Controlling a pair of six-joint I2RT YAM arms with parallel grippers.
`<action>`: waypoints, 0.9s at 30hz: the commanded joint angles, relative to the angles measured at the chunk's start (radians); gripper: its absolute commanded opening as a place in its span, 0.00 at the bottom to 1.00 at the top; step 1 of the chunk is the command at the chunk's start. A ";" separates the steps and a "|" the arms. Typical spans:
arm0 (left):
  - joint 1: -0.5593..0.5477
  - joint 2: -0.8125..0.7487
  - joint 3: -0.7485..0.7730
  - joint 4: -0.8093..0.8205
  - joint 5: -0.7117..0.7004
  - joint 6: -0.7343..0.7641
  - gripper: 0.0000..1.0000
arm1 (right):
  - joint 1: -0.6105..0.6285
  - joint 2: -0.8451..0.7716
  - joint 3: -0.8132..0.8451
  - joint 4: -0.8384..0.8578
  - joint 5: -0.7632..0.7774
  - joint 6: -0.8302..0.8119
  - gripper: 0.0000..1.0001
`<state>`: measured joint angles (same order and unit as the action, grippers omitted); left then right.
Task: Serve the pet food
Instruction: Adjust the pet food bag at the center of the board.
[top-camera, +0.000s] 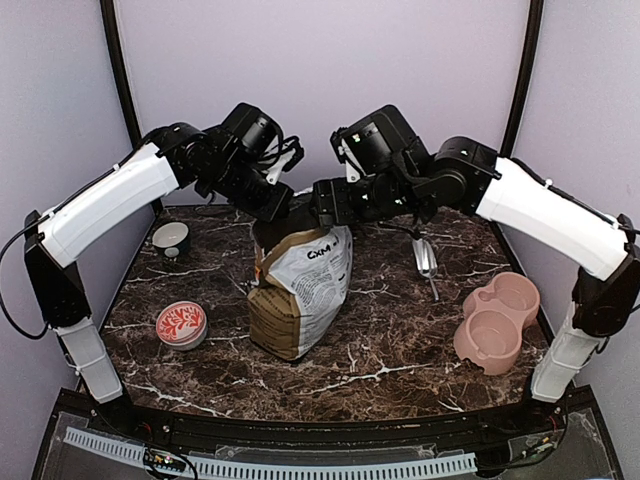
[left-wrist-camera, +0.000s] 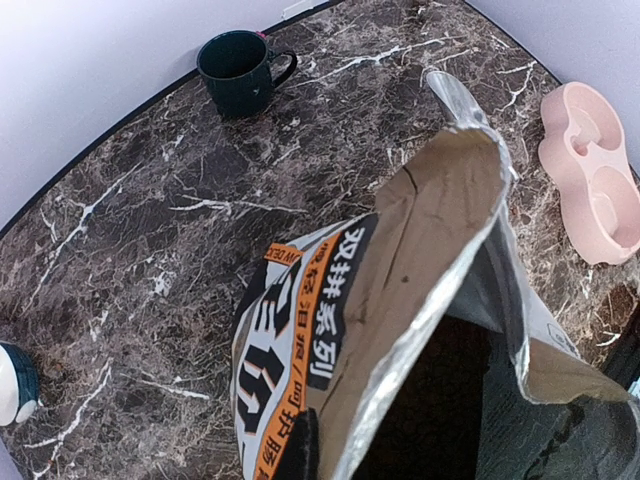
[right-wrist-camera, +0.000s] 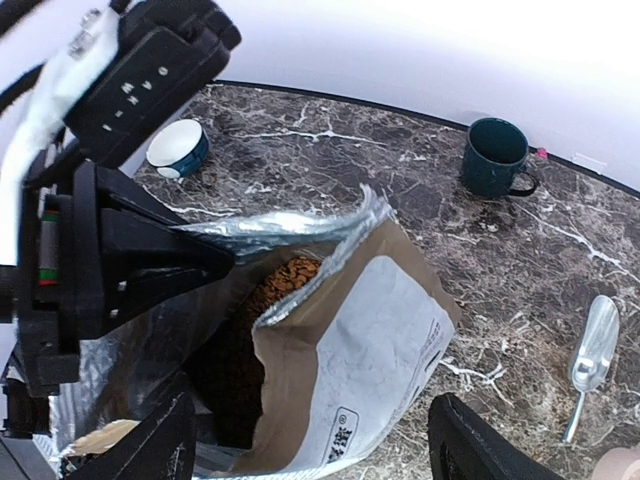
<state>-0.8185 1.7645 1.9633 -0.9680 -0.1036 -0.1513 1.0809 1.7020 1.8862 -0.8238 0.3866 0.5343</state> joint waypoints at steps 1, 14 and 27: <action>-0.028 -0.126 0.034 -0.064 0.003 -0.106 0.00 | 0.006 -0.016 0.024 0.061 -0.069 -0.024 0.80; -0.051 -0.153 0.024 -0.030 0.012 -0.166 0.00 | 0.006 0.187 0.284 -0.205 -0.022 -0.101 0.75; -0.052 -0.160 -0.005 -0.017 0.004 -0.164 0.00 | -0.024 0.244 0.319 -0.292 0.090 -0.142 0.56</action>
<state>-0.8501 1.7199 1.9545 -1.0374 -0.1177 -0.3000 1.0748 1.9312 2.1777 -1.0725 0.4068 0.4061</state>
